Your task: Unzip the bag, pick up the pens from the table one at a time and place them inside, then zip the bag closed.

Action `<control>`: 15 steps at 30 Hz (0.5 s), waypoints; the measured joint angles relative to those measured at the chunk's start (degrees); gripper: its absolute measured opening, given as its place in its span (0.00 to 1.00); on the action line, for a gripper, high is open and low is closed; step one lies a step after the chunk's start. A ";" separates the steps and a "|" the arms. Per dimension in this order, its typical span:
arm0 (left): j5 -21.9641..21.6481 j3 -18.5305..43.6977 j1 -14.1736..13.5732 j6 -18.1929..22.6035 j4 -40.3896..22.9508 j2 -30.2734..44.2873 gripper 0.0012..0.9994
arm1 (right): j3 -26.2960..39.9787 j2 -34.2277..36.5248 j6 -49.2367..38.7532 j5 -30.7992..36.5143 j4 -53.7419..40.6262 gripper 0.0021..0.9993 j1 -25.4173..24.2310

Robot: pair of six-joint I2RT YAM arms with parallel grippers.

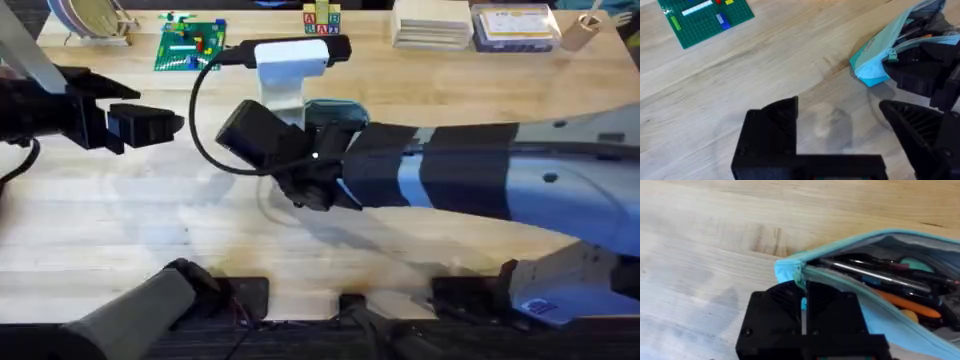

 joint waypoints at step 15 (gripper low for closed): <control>0.00 0.00 0.00 0.00 -0.92 0.01 0.99 | 0.00 -0.01 -2.13 0.00 -0.40 0.03 0.00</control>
